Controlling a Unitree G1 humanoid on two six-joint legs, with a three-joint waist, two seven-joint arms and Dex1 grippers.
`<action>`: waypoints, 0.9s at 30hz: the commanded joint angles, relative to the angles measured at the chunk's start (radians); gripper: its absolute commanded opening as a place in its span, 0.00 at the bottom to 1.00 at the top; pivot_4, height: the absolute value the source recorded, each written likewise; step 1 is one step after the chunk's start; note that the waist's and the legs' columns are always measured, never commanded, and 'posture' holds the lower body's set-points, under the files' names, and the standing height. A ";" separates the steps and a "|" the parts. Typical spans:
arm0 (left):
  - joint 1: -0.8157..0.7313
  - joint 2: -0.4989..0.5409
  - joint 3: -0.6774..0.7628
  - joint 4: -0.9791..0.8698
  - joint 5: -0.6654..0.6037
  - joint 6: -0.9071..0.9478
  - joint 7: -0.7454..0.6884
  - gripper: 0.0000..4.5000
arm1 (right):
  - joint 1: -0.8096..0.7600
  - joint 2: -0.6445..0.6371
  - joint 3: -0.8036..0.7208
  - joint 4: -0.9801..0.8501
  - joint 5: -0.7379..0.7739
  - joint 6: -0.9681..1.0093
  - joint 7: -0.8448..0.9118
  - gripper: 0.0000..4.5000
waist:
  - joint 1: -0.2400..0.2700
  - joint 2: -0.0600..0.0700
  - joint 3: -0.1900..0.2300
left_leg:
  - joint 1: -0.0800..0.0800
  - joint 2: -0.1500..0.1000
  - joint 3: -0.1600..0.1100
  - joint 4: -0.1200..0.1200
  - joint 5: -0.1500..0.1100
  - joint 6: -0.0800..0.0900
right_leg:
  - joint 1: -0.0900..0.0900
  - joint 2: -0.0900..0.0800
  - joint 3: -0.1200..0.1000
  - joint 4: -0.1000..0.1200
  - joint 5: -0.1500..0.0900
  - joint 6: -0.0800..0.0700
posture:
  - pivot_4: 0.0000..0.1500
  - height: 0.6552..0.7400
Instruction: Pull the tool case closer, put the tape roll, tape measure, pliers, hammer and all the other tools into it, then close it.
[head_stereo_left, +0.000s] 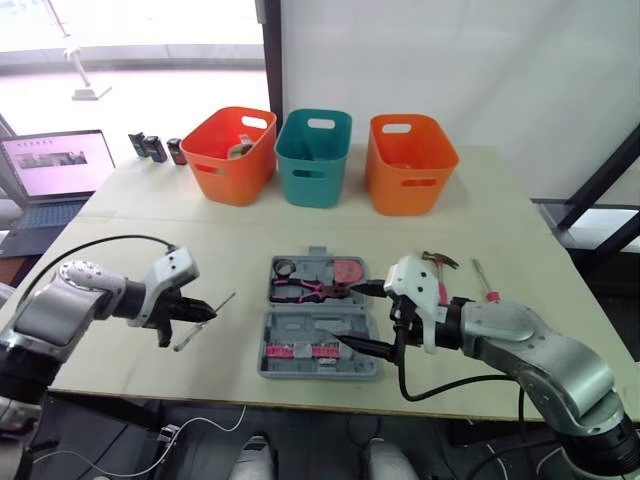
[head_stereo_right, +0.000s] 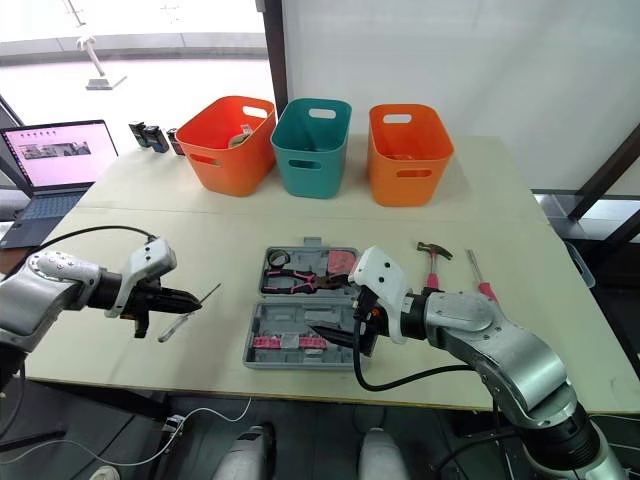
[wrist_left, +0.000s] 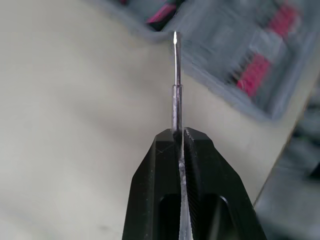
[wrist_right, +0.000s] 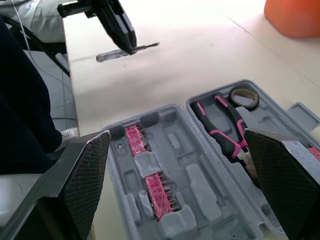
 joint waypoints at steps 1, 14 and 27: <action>-0.039 -0.129 0.201 -0.052 -0.007 0.374 0.229 0.00 | -0.012 0.006 0.003 -0.010 0.003 -0.021 0.009 1.00 | 0.001 0.000 0.000 | 0.000 0.000 0.000 0.000 0.000 0.000 | 0.000 0.000 0.000 0.000 0.000 0.000 | 1.00 1.00; 0.216 -0.385 0.149 -0.151 0.209 0.058 0.629 0.00 | -0.016 0.010 -0.007 -0.022 0.021 0.002 -0.003 1.00 | 0.003 0.000 -0.001 | 0.001 0.000 0.000 0.000 0.000 0.000 | 0.001 0.000 0.000 -0.002 0.000 -0.001 | 1.00 1.00; 0.240 -0.522 0.188 -0.246 0.199 -0.018 0.734 0.90 | -0.013 0.002 -0.030 -0.024 0.039 0.024 -0.020 1.00 | 0.025 0.003 -0.003 | 0.004 0.000 0.000 0.000 0.000 0.000 | 0.004 0.000 0.000 -0.004 -0.001 -0.005 | 1.00 1.00</action>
